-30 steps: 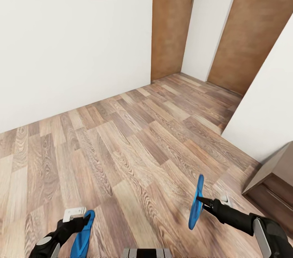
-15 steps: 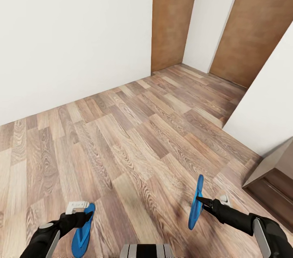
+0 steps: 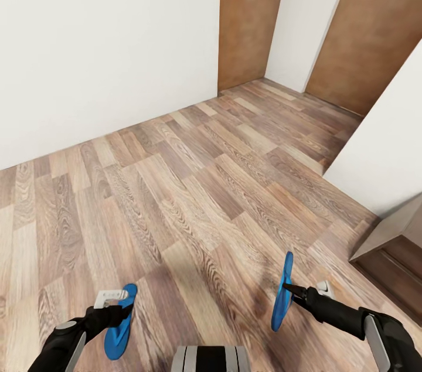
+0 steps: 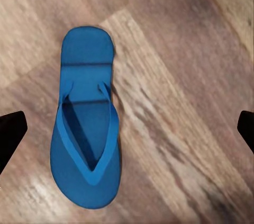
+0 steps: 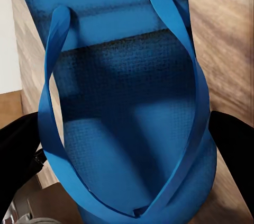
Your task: In the bedroom, move the book from the bed onto either nightstand, and place the two sandals side by side next to the bed.
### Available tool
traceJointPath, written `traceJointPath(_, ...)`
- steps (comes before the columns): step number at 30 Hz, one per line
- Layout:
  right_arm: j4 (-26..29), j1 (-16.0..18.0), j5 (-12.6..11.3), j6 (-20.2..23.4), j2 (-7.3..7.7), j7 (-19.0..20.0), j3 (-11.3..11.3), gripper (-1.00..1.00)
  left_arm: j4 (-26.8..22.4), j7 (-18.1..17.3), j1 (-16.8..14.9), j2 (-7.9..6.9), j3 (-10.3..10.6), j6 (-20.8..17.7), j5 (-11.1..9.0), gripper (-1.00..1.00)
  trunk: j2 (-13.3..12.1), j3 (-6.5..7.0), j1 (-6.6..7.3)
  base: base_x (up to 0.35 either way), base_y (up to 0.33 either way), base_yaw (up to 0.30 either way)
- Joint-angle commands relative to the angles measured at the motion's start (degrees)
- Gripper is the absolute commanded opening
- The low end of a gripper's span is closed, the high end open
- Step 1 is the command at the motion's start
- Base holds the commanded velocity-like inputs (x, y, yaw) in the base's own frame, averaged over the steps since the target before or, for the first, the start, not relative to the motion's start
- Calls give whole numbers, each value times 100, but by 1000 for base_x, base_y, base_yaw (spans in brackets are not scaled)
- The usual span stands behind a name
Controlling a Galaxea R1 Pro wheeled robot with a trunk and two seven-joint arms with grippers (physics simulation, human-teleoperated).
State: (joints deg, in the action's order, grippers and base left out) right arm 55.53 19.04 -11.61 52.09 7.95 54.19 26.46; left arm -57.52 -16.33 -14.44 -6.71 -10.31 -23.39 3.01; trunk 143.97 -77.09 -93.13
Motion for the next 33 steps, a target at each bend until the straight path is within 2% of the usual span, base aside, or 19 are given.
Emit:
traceJointPath(1, 0, 3, -8, 28, 1, 25, 9, -100, -8, -35, -2, 3, -19, -17, 32, 100, 2, -5, 1, 0, 0, 0)
traceJointPath(5, 0, 3, -7, 27, 0, 25, 9, -100, -6, 137, -1, 3, -30, 125, 33, 100, 2, -5, 1, 0, 0, 0)
traceJointPath(8, 1, 3, -2, 29, 0, 23, 9, -100, 3, 420, -4, 9, -34, 269, 30, 100, 2, -5, 1, 0, 0, 0)
traceJointPath(11, 1, 3, -7, 26, 0, 23, 9, -100, 19, 610, -3, 10, -38, 343, 25, 100, 6, -71, -6, 0, 0, 0)
traceJointPath(33, 5, 3, -8, 37, 35, 52, 19, -100, 21, 639, -2, 12, -33, 353, 25, 100, 35, -558, -63, 0, 0, 0)
